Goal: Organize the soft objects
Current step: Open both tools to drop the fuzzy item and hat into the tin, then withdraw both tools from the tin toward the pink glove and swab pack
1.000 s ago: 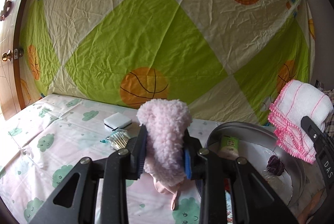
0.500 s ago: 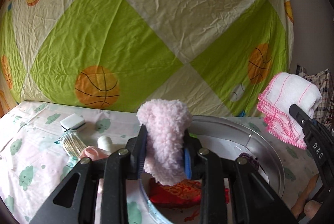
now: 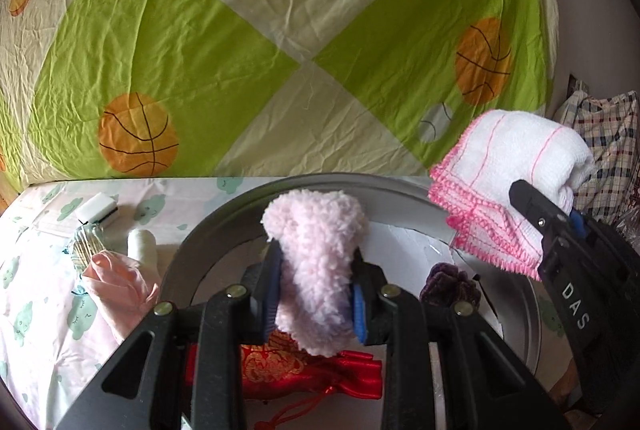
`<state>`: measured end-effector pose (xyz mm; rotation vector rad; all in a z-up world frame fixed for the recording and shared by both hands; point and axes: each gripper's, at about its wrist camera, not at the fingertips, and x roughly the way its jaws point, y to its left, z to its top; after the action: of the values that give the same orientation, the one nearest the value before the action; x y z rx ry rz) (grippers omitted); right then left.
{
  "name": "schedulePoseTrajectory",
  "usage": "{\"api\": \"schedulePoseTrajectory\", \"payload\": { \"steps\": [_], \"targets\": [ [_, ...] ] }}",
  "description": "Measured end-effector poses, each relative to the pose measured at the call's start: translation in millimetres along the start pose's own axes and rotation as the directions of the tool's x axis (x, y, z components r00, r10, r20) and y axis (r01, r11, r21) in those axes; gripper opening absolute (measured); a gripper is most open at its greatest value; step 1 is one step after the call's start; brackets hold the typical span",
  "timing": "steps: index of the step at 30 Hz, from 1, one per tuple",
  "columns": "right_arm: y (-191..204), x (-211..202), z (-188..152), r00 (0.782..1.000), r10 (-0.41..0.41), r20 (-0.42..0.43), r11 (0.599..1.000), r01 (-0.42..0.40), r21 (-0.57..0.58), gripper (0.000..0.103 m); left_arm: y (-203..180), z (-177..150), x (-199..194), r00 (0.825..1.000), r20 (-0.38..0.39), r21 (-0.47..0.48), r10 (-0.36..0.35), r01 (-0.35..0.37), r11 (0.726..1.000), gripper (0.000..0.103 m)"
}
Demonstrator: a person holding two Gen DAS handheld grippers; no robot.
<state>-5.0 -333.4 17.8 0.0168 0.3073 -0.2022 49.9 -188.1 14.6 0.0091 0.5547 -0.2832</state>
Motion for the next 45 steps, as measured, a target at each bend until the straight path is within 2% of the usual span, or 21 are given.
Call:
{"api": "schedulePoseTrajectory", "payload": {
  "steps": [7, 13, 15, 16, 17, 18, 20, 21, 22, 23, 24, 27, 30, 34, 45],
  "targets": [
    [1.5, 10.4, -4.2, 0.997, 0.042, -0.067, 0.999, -0.041, 0.026, 0.016, -3.3, -1.8, 7.0, 0.999, -0.042, 0.021, 0.013, -0.012, 1.000, 0.028],
    [4.6, 15.1, -7.3, 0.991, 0.085, -0.099, 0.996, -0.082, 0.034, 0.016, -5.2, -0.8, 6.1, 0.999, -0.039, 0.040, 0.030, -0.029, 0.999, 0.028],
    [7.2, 17.0, -8.5, 0.989, 0.096, -0.111, 0.995, -0.094, 0.027, 0.020, -5.0, -1.4, 6.8, 0.999, -0.040, 0.039, 0.033, -0.031, 0.999, 0.032],
    [8.2, 17.8, -9.3, 0.988, 0.098, -0.119, 0.995, -0.096, 0.026, 0.022, -5.1, -1.9, 7.2, 0.998, -0.042, 0.040, 0.035, -0.033, 0.999, 0.040],
    [9.2, 18.8, -10.0, 0.987, 0.097, -0.130, 0.995, -0.094, 0.025, 0.033, -4.8, -2.2, 7.2, 0.998, -0.043, 0.041, 0.039, -0.037, 0.998, 0.049],
    [10.2, 19.1, -10.2, 0.986, 0.090, -0.139, 0.996, -0.087, 0.023, 0.051, -4.2, -2.2, 6.7, 0.998, -0.040, 0.039, 0.043, -0.042, 0.998, 0.052],
    [7.1, 14.5, -9.3, 0.993, 0.035, -0.117, 0.999, -0.032, 0.028, 0.062, -2.4, -2.6, 2.7, 0.998, -0.017, 0.033, 0.058, -0.057, 0.998, 0.071],
    [3.2, 10.4, -7.7, 0.996, 0.022, -0.091, 0.999, -0.019, 0.043, 0.068, -0.5, -3.1, 1.2, 0.997, -0.003, 0.028, 0.074, -0.074, 0.997, 0.076],
    [-2.4, 5.6, -5.9, 0.998, 0.017, -0.063, 0.997, -0.013, 0.072, 0.072, 2.6, -2.9, -0.4, 0.997, 0.007, 0.016, 0.078, -0.078, 0.997, 0.089],
    [-8.5, 1.0, -3.4, 0.999, 0.023, -0.038, 0.994, -0.019, 0.105, 0.085, 6.8, -2.8, -2.3, 0.997, 0.015, -0.006, 0.077, -0.077, 0.997, 0.103],
    [-14.6, -3.7, -2.2, 0.999, 0.035, -0.010, 0.989, -0.033, 0.146, 0.094, 10.9, -2.6, -3.7, 0.997, 0.019, -0.033, 0.073, -0.072, 0.997, 0.103],
    [-23.8, -15.7, -0.9, 0.998, 0.016, 0.060, 0.978, -0.029, 0.209, 0.094, 16.6, -2.6, -13.6, 0.997, 0.064, -0.092, 0.033, -0.028, 0.995, 0.103],
    [-21.8, -20.6, 1.4, 0.996, -0.025, 0.085, 0.980, 0.008, 0.198, 0.094, 11.6, -3.0, -17.9, 0.995, 0.093, -0.065, 0.047, -0.042, 0.997, 0.103],
    [-17.6, -22.3, 2.8, 0.995, -0.034, 0.091, 0.984, 0.017, 0.176, 0.094, 5.6, -6.0, -16.1, 0.992, 0.095, -0.022, 0.086, -0.084, 0.996, 0.103],
    [-5.0, -34.2, -1.0, 0.980, -0.093, 0.177, 0.991, 0.074, 0.111, 0.095, 14.1, -8.8, -21.3, 0.984, 0.131, -0.027, 0.124, -0.121, 0.992, 0.103]
  ]
}}
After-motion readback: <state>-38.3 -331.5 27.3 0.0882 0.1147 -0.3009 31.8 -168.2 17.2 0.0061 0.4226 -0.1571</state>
